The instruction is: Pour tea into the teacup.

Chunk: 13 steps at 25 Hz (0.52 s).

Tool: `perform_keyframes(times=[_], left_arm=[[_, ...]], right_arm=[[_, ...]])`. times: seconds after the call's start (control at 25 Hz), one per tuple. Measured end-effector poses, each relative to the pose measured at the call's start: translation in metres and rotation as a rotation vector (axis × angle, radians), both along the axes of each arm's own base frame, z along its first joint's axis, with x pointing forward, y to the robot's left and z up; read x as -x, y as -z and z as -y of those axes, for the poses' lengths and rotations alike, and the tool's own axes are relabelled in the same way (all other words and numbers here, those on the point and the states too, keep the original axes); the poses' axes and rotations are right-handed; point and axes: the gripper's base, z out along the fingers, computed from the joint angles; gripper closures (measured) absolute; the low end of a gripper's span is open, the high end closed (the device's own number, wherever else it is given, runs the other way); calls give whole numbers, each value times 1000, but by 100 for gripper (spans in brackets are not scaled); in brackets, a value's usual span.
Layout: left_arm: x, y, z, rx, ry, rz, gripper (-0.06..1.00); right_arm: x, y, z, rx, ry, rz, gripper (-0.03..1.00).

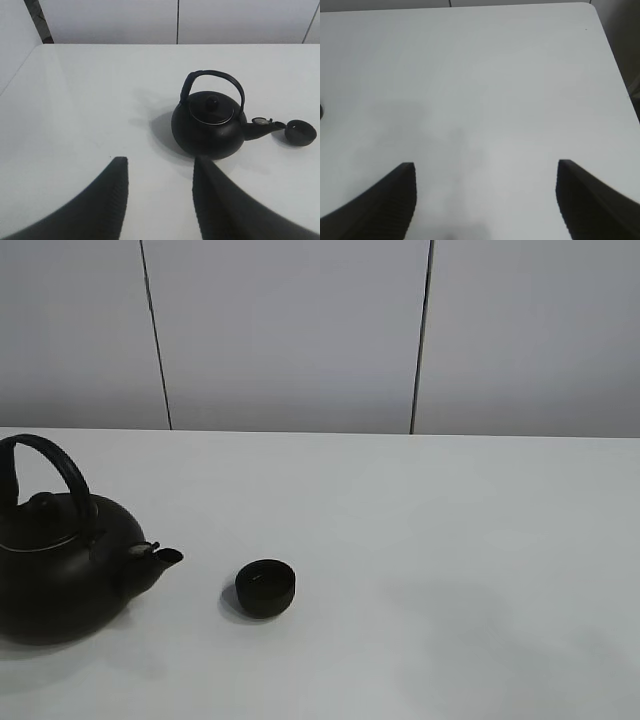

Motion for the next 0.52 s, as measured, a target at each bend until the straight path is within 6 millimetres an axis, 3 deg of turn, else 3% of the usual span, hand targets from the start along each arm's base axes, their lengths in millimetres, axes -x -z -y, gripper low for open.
perform_keyframes(times=[0.28,0.52], left_arm=[[-15,28,-2,-4,5,-89,64],[-16,31,-2,-12,28,-107,64]], right_arm=[[0,0,0,0,0,1,43],[0,0,0,0,0,1,43]])
